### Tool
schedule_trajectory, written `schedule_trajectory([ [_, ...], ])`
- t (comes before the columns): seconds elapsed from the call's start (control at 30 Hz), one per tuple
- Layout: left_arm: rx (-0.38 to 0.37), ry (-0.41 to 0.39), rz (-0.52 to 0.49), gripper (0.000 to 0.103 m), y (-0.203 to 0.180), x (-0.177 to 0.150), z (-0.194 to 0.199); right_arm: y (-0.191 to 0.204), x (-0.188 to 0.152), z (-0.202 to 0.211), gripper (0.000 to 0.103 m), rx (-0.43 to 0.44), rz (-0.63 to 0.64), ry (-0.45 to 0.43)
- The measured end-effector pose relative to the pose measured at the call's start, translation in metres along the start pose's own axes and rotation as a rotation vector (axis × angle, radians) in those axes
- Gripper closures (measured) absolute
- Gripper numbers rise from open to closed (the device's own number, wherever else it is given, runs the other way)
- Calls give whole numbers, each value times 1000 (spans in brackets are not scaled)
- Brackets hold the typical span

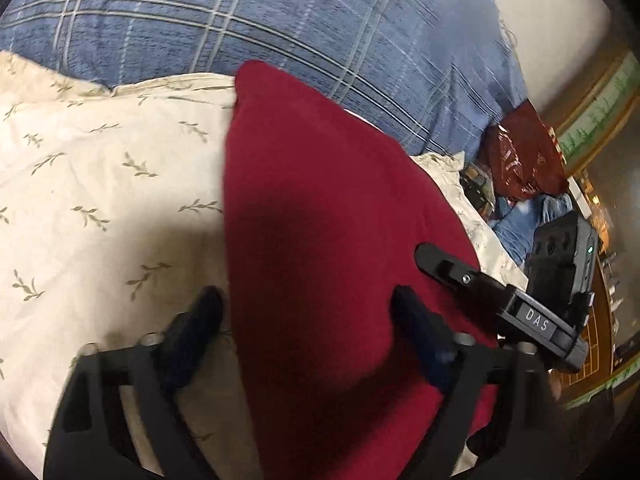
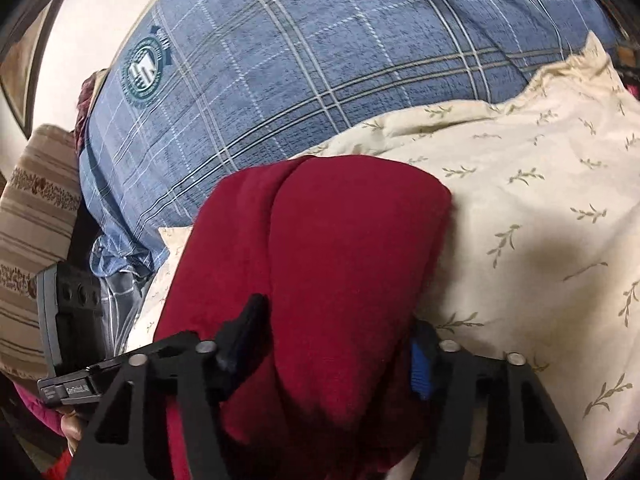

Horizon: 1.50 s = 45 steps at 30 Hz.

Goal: Fold small clothes

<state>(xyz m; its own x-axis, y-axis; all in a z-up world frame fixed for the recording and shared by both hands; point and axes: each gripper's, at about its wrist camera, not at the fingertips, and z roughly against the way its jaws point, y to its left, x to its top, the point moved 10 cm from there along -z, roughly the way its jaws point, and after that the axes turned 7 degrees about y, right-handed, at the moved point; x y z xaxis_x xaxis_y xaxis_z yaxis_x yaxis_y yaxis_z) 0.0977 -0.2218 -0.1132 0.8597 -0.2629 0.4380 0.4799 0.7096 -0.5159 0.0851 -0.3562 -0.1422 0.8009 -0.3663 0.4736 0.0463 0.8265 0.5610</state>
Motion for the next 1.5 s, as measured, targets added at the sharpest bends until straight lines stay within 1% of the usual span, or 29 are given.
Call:
schedule_trajectory([
  [0.03,14,-3,-5,35,-1,0,2,3,1,3,54,-9,11,-8],
  [0.1,40,-14,-32,45,-7,0,13,12,1,10,60,-19,28,-24],
  [0.13,45,-12,-42,49,-9,-1,18,18,1,15,60,-13,38,-36],
  [0.23,76,-12,-77,50,-17,-13,47,50,-8,31,61,57,69,-35],
  [0.3,99,-16,-83,50,-12,-25,75,77,-17,37,61,92,108,-14],
  [0.4,150,-33,-37,50,14,-47,113,113,-37,27,61,151,137,38],
  [0.47,183,-25,9,50,33,-60,124,132,-57,7,61,173,154,89],
  [0.5,207,-18,44,50,50,-69,128,137,-65,-3,60,173,149,113],
  [0.53,221,-18,62,50,59,-73,129,141,-74,-16,57,168,146,143],
  [0.57,248,-20,96,50,76,-79,129,142,-84,-29,50,143,152,176],
  [0.6,243,-17,120,48,86,-84,128,140,-89,-37,41,81,177,189],
  [0.63,225,-19,134,45,88,-87,130,138,-91,-39,40,25,214,182],
  [0.67,205,-34,151,45,90,-89,133,138,-91,-34,40,15,225,170],
  [0.7,208,-46,151,45,91,-89,138,137,-89,-28,40,13,216,161],
  [0.77,261,-90,125,45,90,-83,151,133,-82,-9,40,1,190,132],
  [0.8,291,-117,109,44,89,-78,157,132,-77,2,40,-18,193,97],
  [0.83,306,-131,102,40,87,-73,160,133,-71,12,39,-33,204,62],
  [0.87,316,-149,98,35,85,-68,162,139,-64,21,40,-40,223,30],
  [0.93,299,-162,113,32,83,-63,158,156,-57,28,48,-30,292,22],
  [1.0,288,-156,124,32,84,-62,147,169,-56,16,62,-41,365,48],
  [1.03,294,-149,122,32,85,-62,143,172,-57,5,64,-61,390,66],
  [1.1,325,-127,112,32,93,-66,132,166,-61,-30,74,-161,438,125],
  [1.13,331,-124,110,32,95,-66,127,157,-60,-48,74,-217,450,148],
  [1.17,322,-124,114,29,100,-67,121,150,-61,-59,74,-232,448,163],
  [1.23,323,-129,125,23,104,-66,120,144,-57,-65,74,-194,421,142],
  [1.27,325,-132,121,22,105,-65,120,145,-55,-64,74,-189,420,147],
  [1.37,332,-139,104,21,103,-64,121,145,-56,-48,74,-203,436,150],
  [1.4,337,-143,103,21,102,-64,122,147,-57,-39,68,-206,436,149],
  [1.5,349,-149,88,21,97,-66,123,165,-71,-10,68,-150,462,129],
])
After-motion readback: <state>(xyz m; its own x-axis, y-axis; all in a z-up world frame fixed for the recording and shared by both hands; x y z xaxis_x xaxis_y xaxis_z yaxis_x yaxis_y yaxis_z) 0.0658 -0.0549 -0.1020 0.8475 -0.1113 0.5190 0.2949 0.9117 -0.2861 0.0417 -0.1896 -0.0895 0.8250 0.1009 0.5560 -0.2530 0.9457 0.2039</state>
